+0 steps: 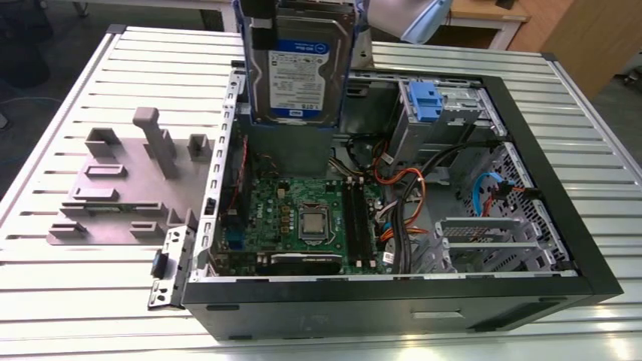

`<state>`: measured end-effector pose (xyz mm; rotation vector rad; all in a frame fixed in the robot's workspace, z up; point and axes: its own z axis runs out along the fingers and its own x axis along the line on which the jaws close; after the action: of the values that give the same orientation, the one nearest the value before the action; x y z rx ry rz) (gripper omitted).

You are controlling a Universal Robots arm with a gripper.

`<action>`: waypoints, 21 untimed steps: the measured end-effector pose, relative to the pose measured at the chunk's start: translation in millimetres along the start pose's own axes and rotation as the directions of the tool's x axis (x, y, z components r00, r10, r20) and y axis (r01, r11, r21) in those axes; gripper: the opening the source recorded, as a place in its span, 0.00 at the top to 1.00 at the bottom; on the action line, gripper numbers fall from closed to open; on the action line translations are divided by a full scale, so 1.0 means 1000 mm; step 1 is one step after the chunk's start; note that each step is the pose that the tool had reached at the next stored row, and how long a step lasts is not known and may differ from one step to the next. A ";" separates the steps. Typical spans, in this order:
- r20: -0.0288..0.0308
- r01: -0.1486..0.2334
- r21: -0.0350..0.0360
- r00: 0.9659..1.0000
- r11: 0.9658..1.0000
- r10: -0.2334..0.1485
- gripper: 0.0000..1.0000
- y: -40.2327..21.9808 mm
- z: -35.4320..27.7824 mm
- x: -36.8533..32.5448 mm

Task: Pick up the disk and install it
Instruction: 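Pick up the disk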

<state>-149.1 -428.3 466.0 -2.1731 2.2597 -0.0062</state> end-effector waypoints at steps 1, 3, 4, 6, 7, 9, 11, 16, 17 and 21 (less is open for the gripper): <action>0.000 0.000 0.000 1.000 1.000 0.000 0.64 -0.0021 0.0001 -0.0001; 0.000 0.000 0.000 1.000 1.000 0.000 0.64 -0.0061 0.0003 -0.0002; 0.000 0.000 0.000 1.000 1.000 0.000 0.64 -0.0080 0.0004 -0.0003; 0.000 0.000 0.000 1.000 1.000 0.000 0.64 -0.0118 0.0006 -0.0005; 0.000 0.000 0.000 1.000 1.000 0.000 0.64 -0.0137 0.0007 -0.0005; 0.000 0.000 0.000 1.000 1.000 0.000 0.64 -0.0175 0.0009 -0.0007; 0.000 0.000 0.000 1.000 1.000 0.000 0.64 -0.0215 0.0011 -0.0008; 0.000 0.000 0.000 1.000 1.000 0.000 0.64 -0.0317 0.0016 -0.0012; 0.000 0.000 0.000 1.000 1.000 0.000 0.64 -0.0337 0.0017 -0.0013; 0.000 0.000 0.000 1.000 1.000 0.000 0.64 -0.0416 0.0020 -0.0016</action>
<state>-107.5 -428.3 464.4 -2.1732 2.2596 -0.0064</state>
